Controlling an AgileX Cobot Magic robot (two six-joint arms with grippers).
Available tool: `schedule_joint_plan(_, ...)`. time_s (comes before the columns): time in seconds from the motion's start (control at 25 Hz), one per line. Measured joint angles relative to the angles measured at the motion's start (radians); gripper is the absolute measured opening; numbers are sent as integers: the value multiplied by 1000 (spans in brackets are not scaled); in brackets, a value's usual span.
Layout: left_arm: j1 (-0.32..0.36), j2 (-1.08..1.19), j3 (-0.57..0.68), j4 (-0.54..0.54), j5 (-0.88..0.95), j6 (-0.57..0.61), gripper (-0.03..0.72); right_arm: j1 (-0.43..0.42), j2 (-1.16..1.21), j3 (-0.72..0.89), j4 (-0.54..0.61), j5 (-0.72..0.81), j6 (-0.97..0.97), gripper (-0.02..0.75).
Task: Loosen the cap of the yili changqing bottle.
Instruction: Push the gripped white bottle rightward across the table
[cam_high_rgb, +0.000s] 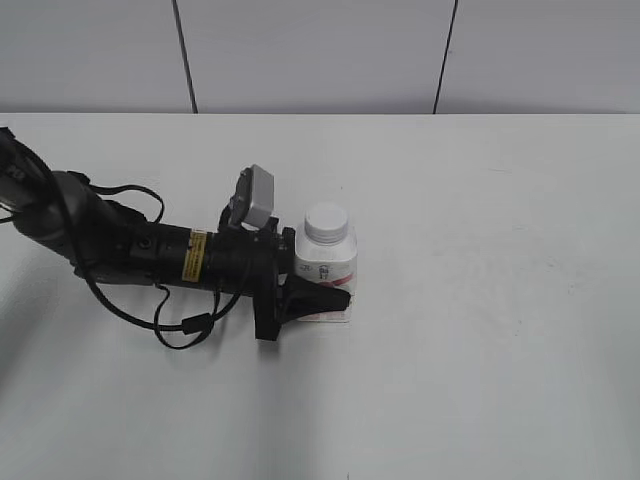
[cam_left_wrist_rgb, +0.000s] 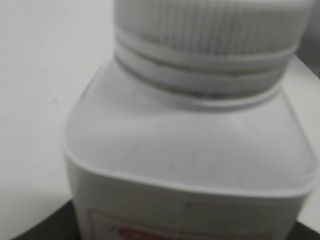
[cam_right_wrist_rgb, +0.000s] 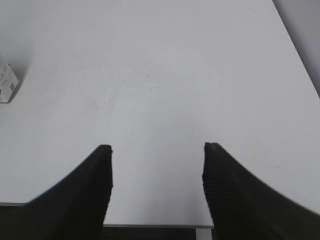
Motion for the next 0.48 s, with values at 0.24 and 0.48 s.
schedule_joint_plan(0.24,10,13,0,11,6,3,382,0,0,0,0,0,0,461)
schedule_joint_plan(0.48,10,13,0,14,6,4,380,0,0,0,0,0,0,461)
